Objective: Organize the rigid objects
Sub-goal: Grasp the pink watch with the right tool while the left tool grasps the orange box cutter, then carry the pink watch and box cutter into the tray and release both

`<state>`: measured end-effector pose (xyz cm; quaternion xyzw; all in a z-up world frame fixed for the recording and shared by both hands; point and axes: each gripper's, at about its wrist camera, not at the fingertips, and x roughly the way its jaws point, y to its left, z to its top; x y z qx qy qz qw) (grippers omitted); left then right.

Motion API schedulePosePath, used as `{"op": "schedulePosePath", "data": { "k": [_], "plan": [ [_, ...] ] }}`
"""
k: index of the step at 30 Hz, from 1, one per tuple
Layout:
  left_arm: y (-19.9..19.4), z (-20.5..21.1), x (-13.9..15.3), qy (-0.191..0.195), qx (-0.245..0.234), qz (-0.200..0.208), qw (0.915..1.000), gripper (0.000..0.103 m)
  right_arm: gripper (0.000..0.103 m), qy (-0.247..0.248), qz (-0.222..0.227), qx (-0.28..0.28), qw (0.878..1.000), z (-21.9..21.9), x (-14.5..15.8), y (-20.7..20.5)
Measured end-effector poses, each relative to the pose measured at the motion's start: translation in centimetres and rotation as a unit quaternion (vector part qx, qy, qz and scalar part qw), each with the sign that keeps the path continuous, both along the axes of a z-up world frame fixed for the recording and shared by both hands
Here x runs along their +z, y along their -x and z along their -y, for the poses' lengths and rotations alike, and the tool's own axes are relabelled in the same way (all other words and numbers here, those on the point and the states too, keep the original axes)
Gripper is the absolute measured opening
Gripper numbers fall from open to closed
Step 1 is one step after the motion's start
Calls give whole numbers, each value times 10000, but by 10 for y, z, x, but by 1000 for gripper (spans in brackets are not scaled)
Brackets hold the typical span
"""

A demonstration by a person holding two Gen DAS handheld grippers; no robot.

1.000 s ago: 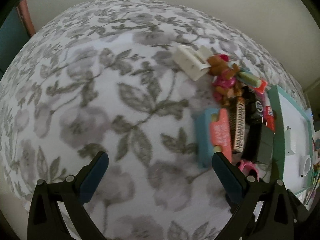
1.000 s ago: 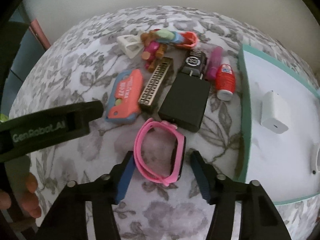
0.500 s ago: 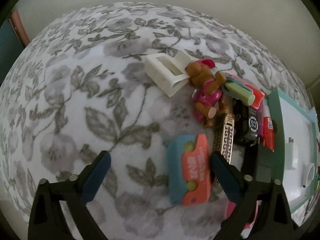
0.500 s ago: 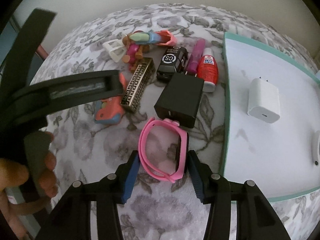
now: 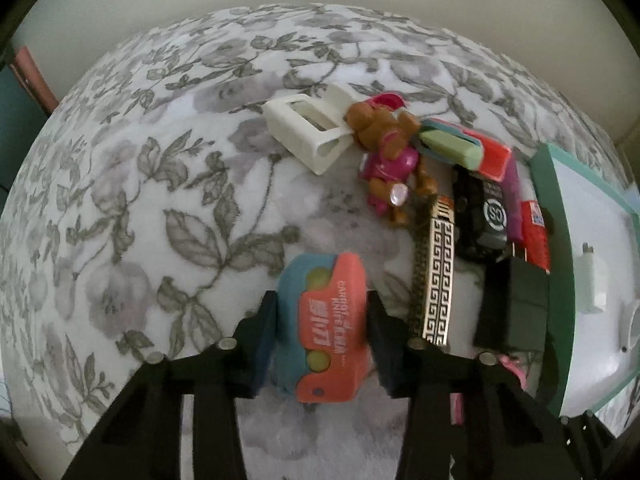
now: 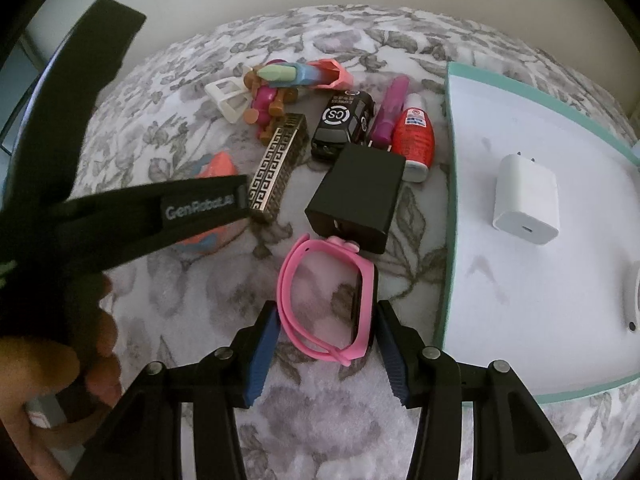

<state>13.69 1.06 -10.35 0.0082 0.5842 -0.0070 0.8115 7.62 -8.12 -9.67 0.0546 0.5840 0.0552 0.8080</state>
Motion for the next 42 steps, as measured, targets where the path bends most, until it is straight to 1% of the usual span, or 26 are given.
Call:
{"op": "schedulePosePath", "data": {
  "k": [4, 7, 11, 15, 18, 21, 24, 26, 30, 37, 42],
  "plan": [
    [12, -5, 4, 90, -5, -80, 9999, 44, 50, -31, -19, -4, 10000, 0, 2, 1],
    [14, -12, 6, 107, 60, -184, 9998, 44, 50, -59, -36, -13, 10000, 1, 3, 3],
    [15, -21, 12, 133, 189, -201, 9995, 44, 50, -169, -79, -105, 9998, 8, 6, 6],
    [17, -23, 30, 169, 231, -105, 9995, 44, 50, -372, -73, -225, 9990, 16, 14, 10],
    [17, -18, 48, 189, 219, 36, 9996, 44, 50, -417, 48, -246, 9988, 21, 27, 13],
    [17, -12, 65, 227, 183, 180, 9994, 44, 50, -600, 190, -414, 9972, 33, 41, 15],
    [18, 3, 80, 280, 88, 273, 9992, 44, 50, -563, 361, -650, 9956, 49, 57, 17],
    [17, 19, 87, 352, -18, 266, 9990, 44, 50, -470, 418, -845, 9944, 62, 65, 17],
    [17, 49, 91, 407, -204, 195, 9988, 44, 50, -171, 452, -1238, 9911, 91, 72, 20],
    [26, 110, 84, 575, -528, 51, 9969, 44, 50, 136, 274, -1971, 9799, 156, 68, 23],
    [35, 147, 70, 718, -735, -141, 9946, 44, 50, 124, 46, -2360, 9717, 195, 56, 29]
  ]
}}
